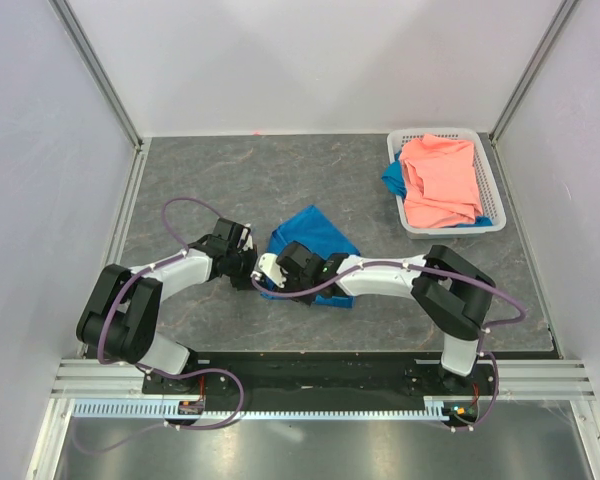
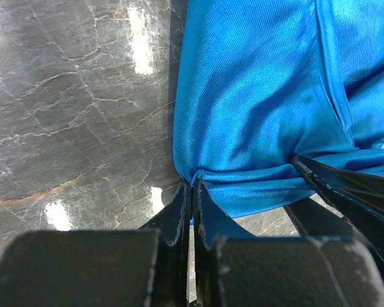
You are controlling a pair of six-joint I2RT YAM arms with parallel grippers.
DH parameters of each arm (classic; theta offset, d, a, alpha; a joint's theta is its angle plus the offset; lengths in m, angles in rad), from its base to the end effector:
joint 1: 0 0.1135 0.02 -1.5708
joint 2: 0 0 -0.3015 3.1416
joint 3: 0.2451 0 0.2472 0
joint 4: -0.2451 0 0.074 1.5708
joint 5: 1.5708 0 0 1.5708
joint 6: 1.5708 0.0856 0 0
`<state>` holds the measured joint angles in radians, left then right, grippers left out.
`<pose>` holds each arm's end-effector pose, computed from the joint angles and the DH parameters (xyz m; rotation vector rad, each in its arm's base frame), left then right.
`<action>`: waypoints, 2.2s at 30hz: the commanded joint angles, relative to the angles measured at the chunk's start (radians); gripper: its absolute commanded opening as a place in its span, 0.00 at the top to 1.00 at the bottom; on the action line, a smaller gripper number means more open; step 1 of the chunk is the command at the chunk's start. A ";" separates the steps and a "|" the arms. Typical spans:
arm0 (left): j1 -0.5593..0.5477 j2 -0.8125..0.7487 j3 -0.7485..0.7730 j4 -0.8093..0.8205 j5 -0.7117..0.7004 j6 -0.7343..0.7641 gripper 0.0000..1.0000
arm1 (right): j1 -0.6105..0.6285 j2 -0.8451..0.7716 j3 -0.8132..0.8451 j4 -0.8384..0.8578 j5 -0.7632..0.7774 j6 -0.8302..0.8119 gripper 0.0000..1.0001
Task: Fold the napkin, place the utensils inside, and roll it up
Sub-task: Roll the napkin with the utensil
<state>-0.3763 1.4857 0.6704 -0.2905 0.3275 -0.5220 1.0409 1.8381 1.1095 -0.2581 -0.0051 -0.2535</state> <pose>0.2428 -0.1256 0.1419 -0.0939 2.7807 -0.6997 0.2051 0.3510 0.1562 -1.5617 2.0630 0.3045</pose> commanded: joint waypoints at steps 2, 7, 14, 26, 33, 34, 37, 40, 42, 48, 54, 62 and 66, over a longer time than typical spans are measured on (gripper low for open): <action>0.004 -0.042 0.017 -0.039 -0.034 0.040 0.91 | -0.036 0.095 0.006 -0.119 -0.165 0.008 0.71; 0.053 -0.131 -0.008 -0.042 -0.073 0.016 0.62 | -0.058 0.119 0.003 -0.151 -0.271 0.026 0.77; 0.073 -0.264 -0.064 -0.041 -0.133 -0.015 0.35 | -0.088 0.130 0.015 -0.174 -0.393 0.034 0.80; 0.073 -0.416 -0.209 0.065 -0.038 -0.091 0.27 | -0.215 0.245 0.117 -0.269 -0.737 0.019 0.84; 0.073 -0.372 -0.241 0.111 0.004 -0.136 0.30 | -0.271 0.342 0.205 -0.368 -0.895 -0.020 0.87; 0.073 -0.361 -0.241 0.109 0.001 -0.136 0.30 | -0.275 0.348 0.210 -0.371 -0.901 -0.023 0.87; 0.073 -0.349 -0.238 0.111 0.001 -0.141 0.33 | -0.297 0.374 0.231 -0.388 -0.927 -0.026 0.88; 0.073 -0.321 -0.235 0.119 0.016 -0.144 0.38 | -0.318 0.406 0.257 -0.418 -0.972 -0.041 0.88; 0.073 -0.303 -0.235 0.123 0.028 -0.147 0.40 | -0.329 0.426 0.276 -0.440 -0.978 -0.050 0.89; 0.070 -0.272 -0.249 0.152 0.073 -0.165 0.46 | -0.349 0.454 0.302 -0.460 -0.996 -0.059 0.89; 0.045 -0.239 -0.270 0.192 0.105 -0.193 0.46 | -0.358 0.466 0.314 -0.466 -0.995 -0.059 0.90; 0.020 -0.213 -0.304 0.198 0.101 -0.211 0.65 | -0.358 0.466 0.328 -0.466 -0.986 -0.050 0.91; 0.010 -0.182 -0.308 0.202 0.093 -0.205 0.85 | -0.360 0.458 0.342 -0.466 -0.970 -0.040 0.91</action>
<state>-0.3508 1.2648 0.3859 -0.0761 0.4274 -0.7170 0.6891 2.2665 1.4292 -0.7597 -1.1015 -0.2398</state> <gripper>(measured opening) 0.221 0.115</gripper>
